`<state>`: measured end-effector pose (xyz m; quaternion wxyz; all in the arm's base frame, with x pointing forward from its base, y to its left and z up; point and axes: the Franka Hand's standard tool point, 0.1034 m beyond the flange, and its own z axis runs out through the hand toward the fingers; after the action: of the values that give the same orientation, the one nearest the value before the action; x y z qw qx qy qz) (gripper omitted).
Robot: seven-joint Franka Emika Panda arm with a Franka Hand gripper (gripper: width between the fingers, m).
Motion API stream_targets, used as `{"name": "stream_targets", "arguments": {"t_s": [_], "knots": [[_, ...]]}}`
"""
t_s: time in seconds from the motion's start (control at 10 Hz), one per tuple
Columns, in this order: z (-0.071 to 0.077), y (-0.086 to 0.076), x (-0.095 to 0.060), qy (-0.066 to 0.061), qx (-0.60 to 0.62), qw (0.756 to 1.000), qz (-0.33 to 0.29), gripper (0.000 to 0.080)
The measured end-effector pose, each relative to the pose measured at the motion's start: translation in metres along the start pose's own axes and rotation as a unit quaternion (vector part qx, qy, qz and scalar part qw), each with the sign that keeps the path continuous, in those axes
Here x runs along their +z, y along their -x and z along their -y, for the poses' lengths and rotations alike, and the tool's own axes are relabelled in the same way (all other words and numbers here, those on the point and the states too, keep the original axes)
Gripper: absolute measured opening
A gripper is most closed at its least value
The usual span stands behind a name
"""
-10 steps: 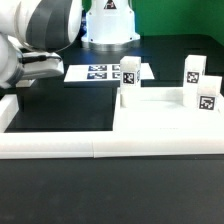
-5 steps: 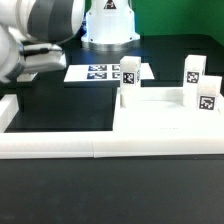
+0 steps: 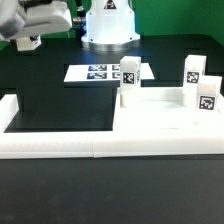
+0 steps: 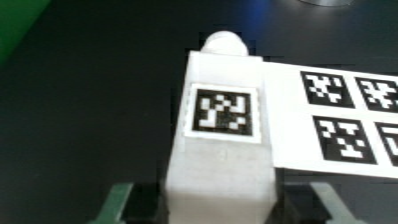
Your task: Assemble square table
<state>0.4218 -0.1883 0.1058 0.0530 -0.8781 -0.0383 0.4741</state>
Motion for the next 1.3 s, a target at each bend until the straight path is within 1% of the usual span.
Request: {"name": "stream_targets", "arguments": {"t_s": [0.1, 0.2, 0.3, 0.4, 0.5, 0.6, 0.7, 0.8, 0.9, 1.1, 1.2, 1.3], "knots": [[-0.002, -0.004, -0.002, 0.005, 0.0, 1.0, -0.014, 0.0285], [-0.001, -0.01, -0.011, 0.01, 0.004, 0.998, -0.058, 0.0285], [0.01, -0.009, -0.027, 0.01, 0.011, 0.996, -0.087, 0.0285], [0.021, -0.008, -0.049, 0.004, 0.017, 0.993, -0.113, 0.0285], [0.035, -0.011, -0.073, -0.025, 0.049, 0.988, -0.142, 0.0285], [0.049, -0.015, -0.108, -0.05, 0.071, 0.979, -0.185, 0.0285], [0.057, -0.016, -0.137, -0.072, 0.101, 0.966, -0.228, 0.0285], [0.057, -0.015, -0.148, -0.066, 0.1, 0.96, -0.253, 0.0285], [0.055, -0.02, -0.153, -0.058, 0.102, 0.95, -0.29, 0.0285], [0.054, -0.021, -0.155, -0.046, 0.107, 0.924, -0.365, 0.0285], [0.056, -0.027, -0.162, -0.041, 0.127, 0.903, -0.409, 0.0285], [0.085, -0.041, -0.176, -0.048, 0.172, 0.873, -0.454, 0.0285]]}}
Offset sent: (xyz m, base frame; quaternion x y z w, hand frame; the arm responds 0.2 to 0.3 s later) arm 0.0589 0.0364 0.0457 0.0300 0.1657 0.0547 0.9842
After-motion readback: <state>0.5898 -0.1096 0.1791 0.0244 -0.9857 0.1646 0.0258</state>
